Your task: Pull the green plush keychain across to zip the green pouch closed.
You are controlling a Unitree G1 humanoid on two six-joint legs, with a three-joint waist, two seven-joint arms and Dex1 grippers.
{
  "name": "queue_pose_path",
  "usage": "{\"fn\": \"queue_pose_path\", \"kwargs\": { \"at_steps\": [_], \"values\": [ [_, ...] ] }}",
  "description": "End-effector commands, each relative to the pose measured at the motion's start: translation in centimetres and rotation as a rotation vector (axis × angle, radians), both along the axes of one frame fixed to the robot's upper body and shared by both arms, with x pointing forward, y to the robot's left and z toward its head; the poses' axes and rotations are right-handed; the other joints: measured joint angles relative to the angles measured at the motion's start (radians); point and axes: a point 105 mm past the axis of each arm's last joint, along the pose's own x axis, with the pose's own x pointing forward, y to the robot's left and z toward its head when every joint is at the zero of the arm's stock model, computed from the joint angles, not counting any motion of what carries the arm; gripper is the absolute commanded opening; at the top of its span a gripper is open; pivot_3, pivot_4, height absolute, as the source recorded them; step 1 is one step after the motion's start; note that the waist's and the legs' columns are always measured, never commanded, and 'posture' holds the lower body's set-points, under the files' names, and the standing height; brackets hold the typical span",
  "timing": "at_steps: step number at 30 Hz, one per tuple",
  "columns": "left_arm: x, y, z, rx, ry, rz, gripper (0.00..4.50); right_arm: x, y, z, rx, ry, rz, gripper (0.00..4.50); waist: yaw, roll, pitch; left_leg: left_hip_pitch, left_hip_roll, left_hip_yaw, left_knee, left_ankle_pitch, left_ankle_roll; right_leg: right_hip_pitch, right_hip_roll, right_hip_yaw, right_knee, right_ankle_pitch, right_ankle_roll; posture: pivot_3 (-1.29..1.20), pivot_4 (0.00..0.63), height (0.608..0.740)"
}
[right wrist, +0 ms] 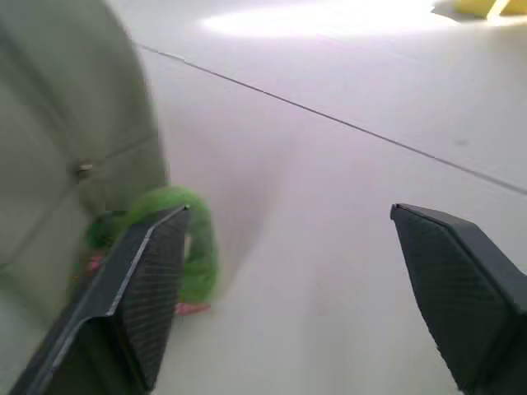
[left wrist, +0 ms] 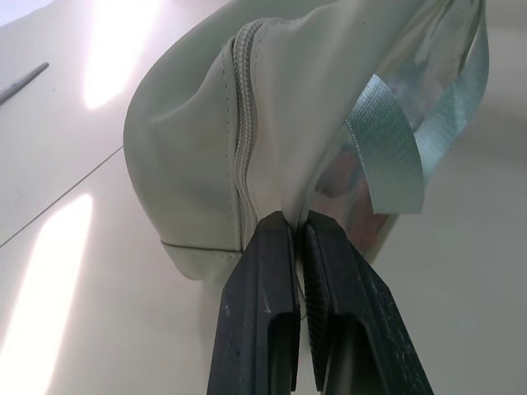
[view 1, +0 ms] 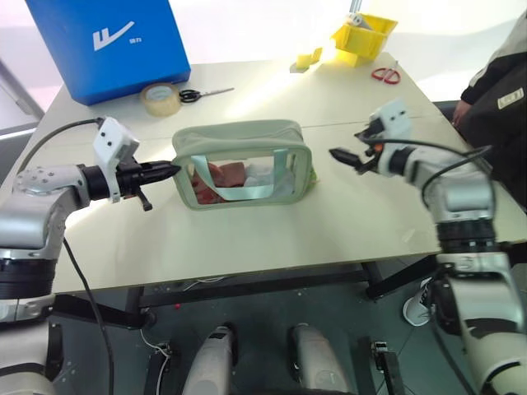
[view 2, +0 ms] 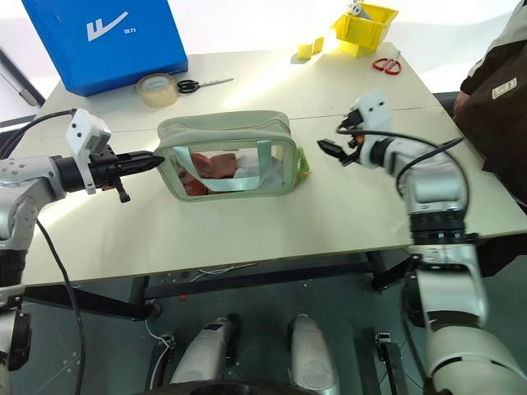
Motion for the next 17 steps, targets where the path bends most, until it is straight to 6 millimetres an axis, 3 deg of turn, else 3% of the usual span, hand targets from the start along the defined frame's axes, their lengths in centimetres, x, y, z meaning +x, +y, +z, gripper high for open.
{"fn": "queue_pose_path", "kwargs": {
  "at_steps": [1,2,3,4,6,10,15,17],
  "values": [
    [-0.1,0.5,1.0,-0.001,-0.031,0.003,0.0,-4.1,2.7,4.0,0.023,-0.034,0.339,4.04,-0.002,0.0,0.0,0.0,0.0,0.0,0.0,0.0,0.0,0.0,0.0,0.0,0.0,0.0,0.0,0.0,0.15,0.74],
    [0.0,0.6,1.3,-0.028,-0.028,0.002,0.75,-5.2,3.2,4.2,0.008,-0.015,0.407,4.1,-0.003,0.0,0.0,0.0,0.0,0.0,0.0,0.0,0.001,0.0,0.0,0.0,0.0,0.0,0.0,0.0,0.15,0.74],
    [-0.1,0.6,1.6,-0.051,-0.021,-0.002,1.03,-6.0,3.7,4.3,-0.005,-0.001,0.458,4.1,-0.004,0.0,0.0,0.0,0.0,0.0,0.0,0.0,0.001,0.0,0.0,0.0,0.0,0.0,0.0,0.0,0.15,0.74],
    [-0.4,0.7,1.8,-0.068,-0.006,-0.019,1.6,-6.7,4.3,4.4,-0.003,0.007,0.5,4.1,-0.005,0.0,0.0,0.0,0.0,0.0,0.0,0.0,0.001,0.0,0.0,0.0,0.0,0.0,0.0,0.0,0.15,0.74],
    [-0.8,0.8,2.2,-0.089,0.014,-0.037,2.59,-7.3,5.1,4.6,0.003,0.003,0.529,4.1,-0.007,0.0,0.0,0.0,0.0,0.0,0.001,-0.001,0.001,0.0,0.0,0.0,0.0,0.0,0.0,0.0,0.15,0.74],
    [-1.2,3.1,4.7,-0.193,0.012,0.036,4.47,-7.6,6.4,4.5,0.011,-0.025,0.537,4.1,-0.007,0.0,0.001,-0.001,0.0,0.0,0.001,-0.001,0.0,-0.001,-0.001,0.0,0.0,0.0,-0.001,0.0,0.15,0.74],
    [-2.9,5.1,7.4,-0.216,-0.014,0.083,4.47,-7.9,6.0,4.9,0.013,-0.04,0.511,4.1,0.002,0.0,0.001,-0.004,0.0,0.0,0.0,-0.001,0.0,-0.002,-0.002,0.0,-0.004,0.0,-0.001,0.0,0.15,0.74],
    [-3.5,5.7,7.6,-0.167,-0.026,0.11,4.47,-7.8,5.7,5.1,0.023,-0.048,0.489,4.1,0.003,0.0,0.001,-0.006,0.0,0.0,0.0,-0.001,0.001,-0.003,-0.002,0.0,-0.007,0.0,-0.001,0.0,0.15,0.74]
  ]
}}
